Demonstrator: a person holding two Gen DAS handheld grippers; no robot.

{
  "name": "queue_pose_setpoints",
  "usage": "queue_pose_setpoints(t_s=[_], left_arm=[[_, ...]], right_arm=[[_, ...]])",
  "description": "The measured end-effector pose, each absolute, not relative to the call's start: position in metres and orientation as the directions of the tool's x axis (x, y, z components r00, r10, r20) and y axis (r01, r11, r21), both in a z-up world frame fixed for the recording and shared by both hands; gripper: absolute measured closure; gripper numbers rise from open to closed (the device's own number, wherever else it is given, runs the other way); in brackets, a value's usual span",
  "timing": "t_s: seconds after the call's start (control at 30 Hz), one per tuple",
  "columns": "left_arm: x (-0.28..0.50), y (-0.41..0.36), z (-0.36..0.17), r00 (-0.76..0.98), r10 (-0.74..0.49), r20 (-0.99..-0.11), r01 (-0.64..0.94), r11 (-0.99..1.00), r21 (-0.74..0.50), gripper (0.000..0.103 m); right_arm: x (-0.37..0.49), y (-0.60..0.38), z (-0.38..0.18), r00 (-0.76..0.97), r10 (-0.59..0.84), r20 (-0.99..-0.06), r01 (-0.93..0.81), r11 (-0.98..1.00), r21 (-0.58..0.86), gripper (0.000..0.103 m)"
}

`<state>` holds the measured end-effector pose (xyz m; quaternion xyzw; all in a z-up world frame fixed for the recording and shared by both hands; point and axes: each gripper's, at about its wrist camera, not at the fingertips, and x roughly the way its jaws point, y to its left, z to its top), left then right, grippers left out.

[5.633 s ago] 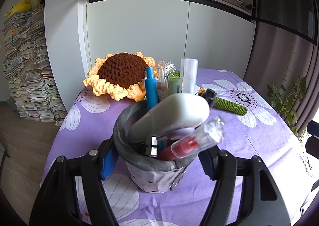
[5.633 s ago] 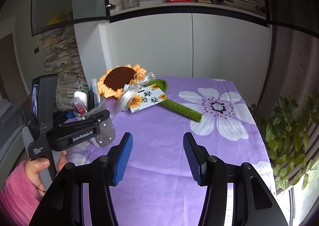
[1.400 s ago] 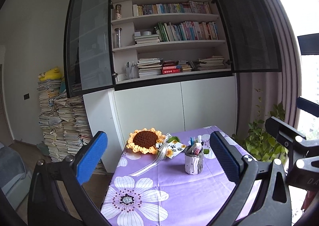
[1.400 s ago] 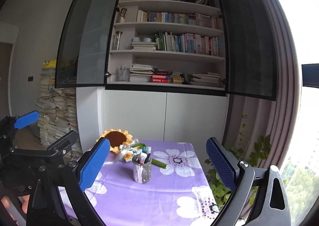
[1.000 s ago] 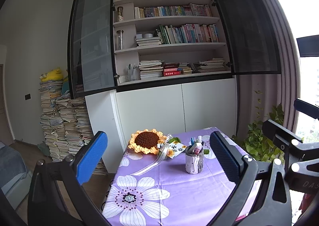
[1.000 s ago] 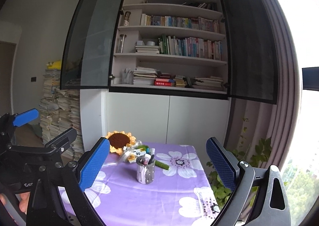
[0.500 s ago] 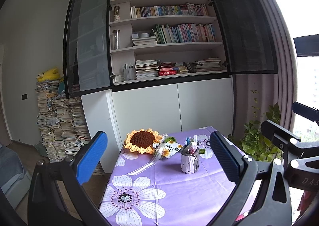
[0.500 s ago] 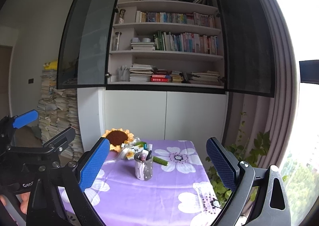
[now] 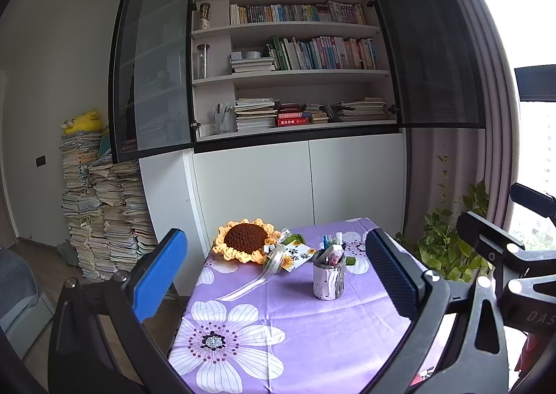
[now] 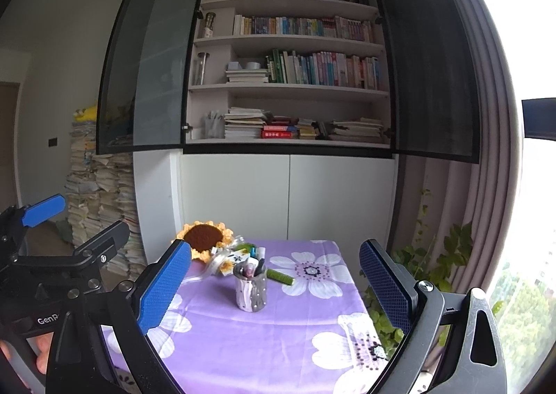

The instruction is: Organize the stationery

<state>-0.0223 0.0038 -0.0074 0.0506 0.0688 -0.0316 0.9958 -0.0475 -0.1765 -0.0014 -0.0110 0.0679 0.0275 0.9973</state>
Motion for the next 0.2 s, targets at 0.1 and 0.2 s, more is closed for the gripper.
queue_pose_setpoints(t_s=[0.1,0.2], left_arm=[[-0.0227,0.0041,-0.0068,0.989,-0.059,-0.137,0.072,0.993,0.094,0.001],[-0.0241,0.0038,-0.0064,0.989,-0.062,-0.132,0.075,0.993,0.094,0.001]], right_arm=[[-0.0468,-0.1771,-0.0013,0.989,0.053,-0.136,-0.056,0.998,-0.017,0.005],[-0.0457,-0.1774,-0.0018,0.989,0.052,-0.136,-0.055,0.998,-0.017,0.005]])
